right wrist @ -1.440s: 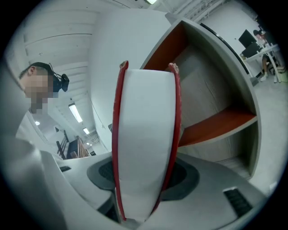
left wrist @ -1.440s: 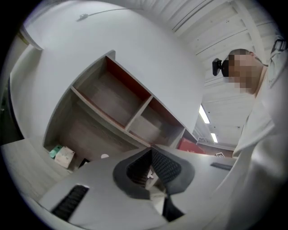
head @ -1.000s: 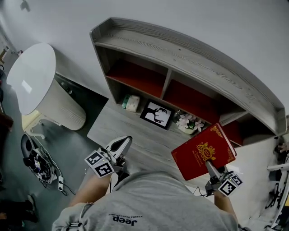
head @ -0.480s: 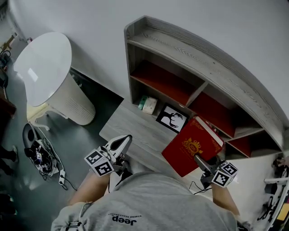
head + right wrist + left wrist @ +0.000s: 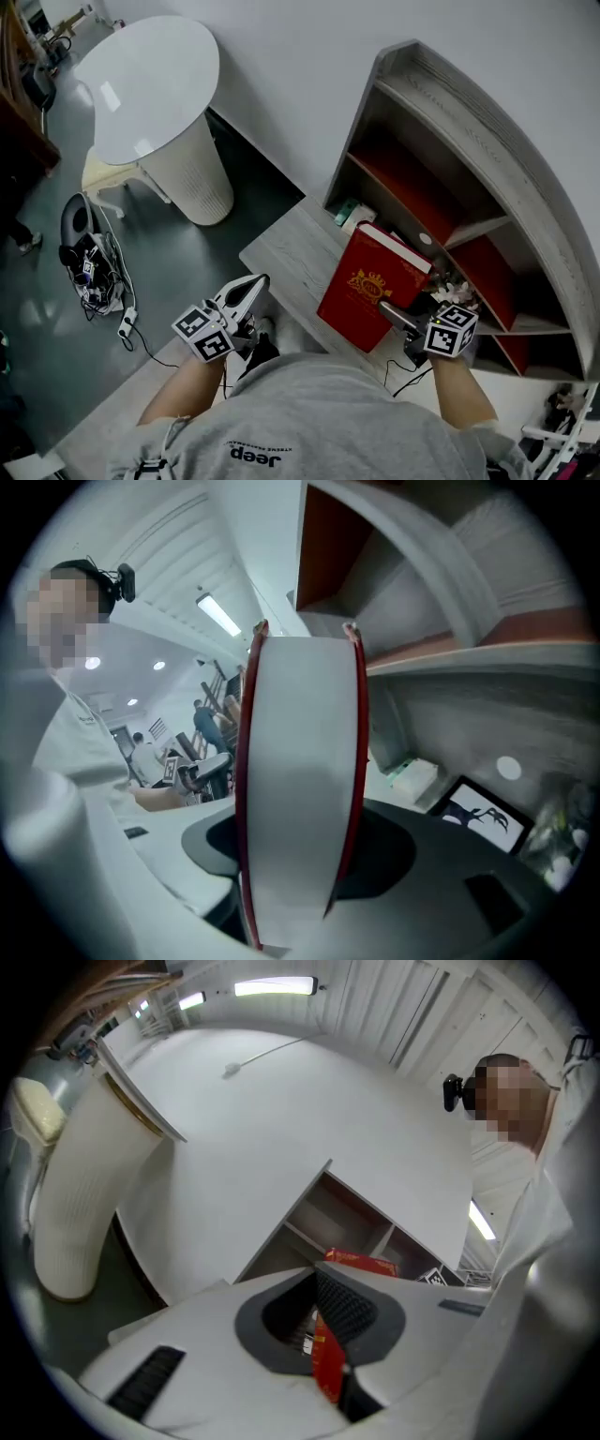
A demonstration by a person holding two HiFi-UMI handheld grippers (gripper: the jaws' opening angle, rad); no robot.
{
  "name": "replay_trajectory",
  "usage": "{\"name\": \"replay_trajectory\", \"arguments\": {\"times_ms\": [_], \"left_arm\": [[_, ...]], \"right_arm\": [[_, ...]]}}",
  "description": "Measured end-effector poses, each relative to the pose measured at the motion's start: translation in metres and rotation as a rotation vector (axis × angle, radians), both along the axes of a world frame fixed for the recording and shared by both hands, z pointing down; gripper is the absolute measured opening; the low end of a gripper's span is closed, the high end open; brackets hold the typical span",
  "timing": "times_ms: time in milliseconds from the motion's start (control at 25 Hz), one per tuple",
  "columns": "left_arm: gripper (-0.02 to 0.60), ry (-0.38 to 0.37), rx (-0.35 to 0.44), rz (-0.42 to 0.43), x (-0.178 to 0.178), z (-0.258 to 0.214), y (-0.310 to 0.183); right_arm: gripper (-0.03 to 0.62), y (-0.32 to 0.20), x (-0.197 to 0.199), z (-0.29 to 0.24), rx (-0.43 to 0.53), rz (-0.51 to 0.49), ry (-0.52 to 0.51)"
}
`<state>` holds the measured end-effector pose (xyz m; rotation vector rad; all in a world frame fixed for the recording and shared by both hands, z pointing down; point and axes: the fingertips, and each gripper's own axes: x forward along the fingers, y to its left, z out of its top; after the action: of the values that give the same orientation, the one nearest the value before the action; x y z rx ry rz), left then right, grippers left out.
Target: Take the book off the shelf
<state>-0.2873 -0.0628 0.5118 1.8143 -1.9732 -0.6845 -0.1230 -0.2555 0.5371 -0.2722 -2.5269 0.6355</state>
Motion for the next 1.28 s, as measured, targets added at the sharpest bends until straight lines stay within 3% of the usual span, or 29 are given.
{"name": "replay_trajectory", "arguments": {"times_ms": [520, 1000, 1280], "left_arm": [[0.028, 0.033, -0.057, -0.177, -0.042, 0.049, 0.058], [0.028, 0.083, -0.104, -0.233, -0.066, 0.098, 0.066], [0.028, 0.125, -0.117, -0.239, -0.076, 0.117, 0.069]], "right_arm": [[0.247, 0.034, -0.146, 0.071, -0.116, -0.317, 0.144], [0.247, 0.049, -0.207, 0.143, -0.319, -0.453, 0.311], [0.247, 0.056, -0.227, 0.179, -0.438, -0.471, 0.399]]}}
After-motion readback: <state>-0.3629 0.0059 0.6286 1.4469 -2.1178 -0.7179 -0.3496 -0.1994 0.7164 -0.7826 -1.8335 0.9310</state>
